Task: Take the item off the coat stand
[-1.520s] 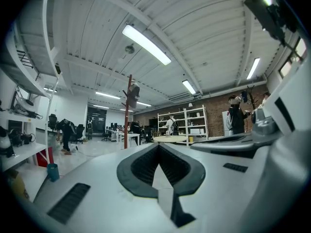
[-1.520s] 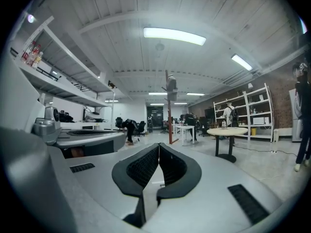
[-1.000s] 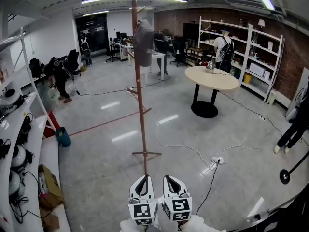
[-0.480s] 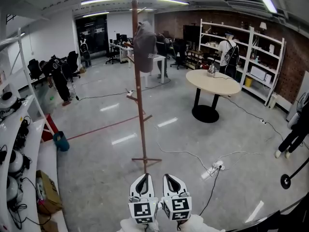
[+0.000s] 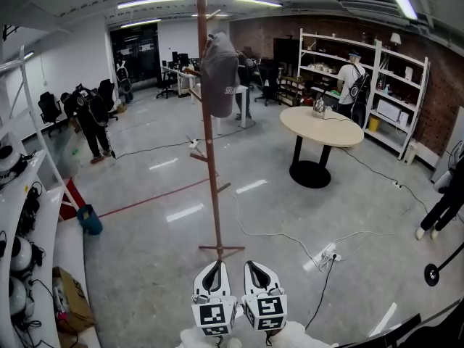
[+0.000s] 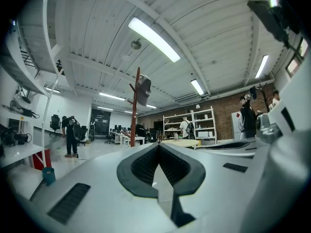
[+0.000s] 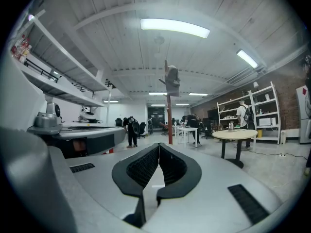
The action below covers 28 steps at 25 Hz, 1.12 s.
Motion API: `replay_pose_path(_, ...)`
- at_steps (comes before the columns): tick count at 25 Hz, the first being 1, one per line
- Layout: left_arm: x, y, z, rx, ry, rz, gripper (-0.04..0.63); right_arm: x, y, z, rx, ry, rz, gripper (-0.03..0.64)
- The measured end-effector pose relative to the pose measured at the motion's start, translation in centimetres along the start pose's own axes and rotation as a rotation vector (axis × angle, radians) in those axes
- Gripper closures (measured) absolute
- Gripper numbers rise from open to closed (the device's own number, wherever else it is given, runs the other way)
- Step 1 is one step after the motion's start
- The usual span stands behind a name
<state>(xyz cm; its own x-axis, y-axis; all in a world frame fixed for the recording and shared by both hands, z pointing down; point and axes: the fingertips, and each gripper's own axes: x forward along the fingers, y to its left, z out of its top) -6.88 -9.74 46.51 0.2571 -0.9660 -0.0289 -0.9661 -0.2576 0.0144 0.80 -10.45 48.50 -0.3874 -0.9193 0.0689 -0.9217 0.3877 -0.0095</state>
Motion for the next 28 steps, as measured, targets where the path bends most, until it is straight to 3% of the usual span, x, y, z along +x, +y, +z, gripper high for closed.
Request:
replay_pose_path(8,3.8,2.6,0.0,-0.003,-0.016,-0.021,0.597,4.4,-0.4,0.3,-0.01,-0.008,-0.025,0.607)
replay_pose_path(28,10.9,3.2,-0.7,-0.038,-0.011,-0.074,0.597,10.2,-4.1,0.3,-0.039,0.009,-0.079,0.607)
